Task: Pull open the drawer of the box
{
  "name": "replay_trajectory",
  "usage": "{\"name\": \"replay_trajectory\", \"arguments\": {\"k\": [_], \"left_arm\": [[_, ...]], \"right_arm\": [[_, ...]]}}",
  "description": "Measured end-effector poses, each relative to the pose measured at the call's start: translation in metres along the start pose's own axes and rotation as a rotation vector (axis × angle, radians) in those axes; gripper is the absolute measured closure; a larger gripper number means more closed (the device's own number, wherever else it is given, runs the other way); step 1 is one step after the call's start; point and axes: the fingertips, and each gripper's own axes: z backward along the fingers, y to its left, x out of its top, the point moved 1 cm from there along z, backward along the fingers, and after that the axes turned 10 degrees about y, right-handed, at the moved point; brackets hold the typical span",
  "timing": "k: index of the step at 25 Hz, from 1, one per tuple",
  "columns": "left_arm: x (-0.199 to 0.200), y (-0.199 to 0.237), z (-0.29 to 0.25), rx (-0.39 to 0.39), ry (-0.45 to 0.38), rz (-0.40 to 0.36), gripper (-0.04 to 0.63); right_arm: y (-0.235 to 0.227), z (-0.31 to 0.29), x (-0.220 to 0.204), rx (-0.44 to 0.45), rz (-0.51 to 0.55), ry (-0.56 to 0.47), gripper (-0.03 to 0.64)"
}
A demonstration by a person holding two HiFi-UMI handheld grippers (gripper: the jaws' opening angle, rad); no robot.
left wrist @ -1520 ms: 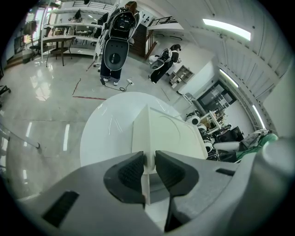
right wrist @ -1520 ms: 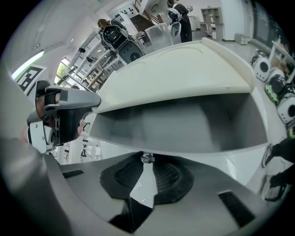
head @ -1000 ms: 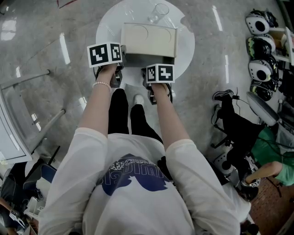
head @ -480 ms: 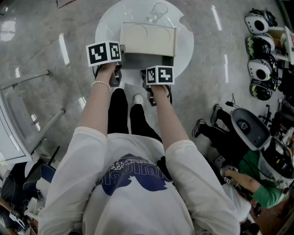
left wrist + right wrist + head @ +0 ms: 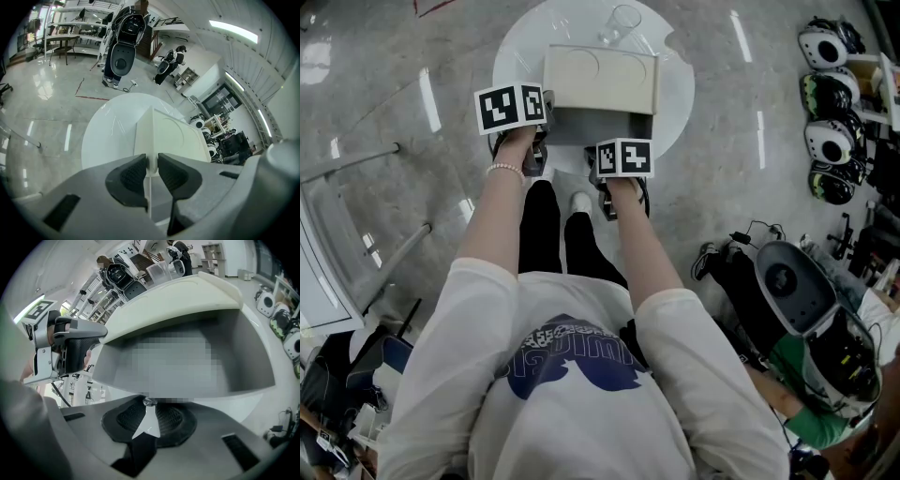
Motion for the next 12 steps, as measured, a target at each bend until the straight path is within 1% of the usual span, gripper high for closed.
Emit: {"name": "replay_trajectory", "arguments": {"k": [12], "left_arm": [[-0.0004, 0.0003, -0.0006, 0.000, 0.003, 0.005, 0.506]], "right_arm": [[0.0020, -0.0002, -0.0083, 0.009, -0.014, 0.002, 0.558]]}}
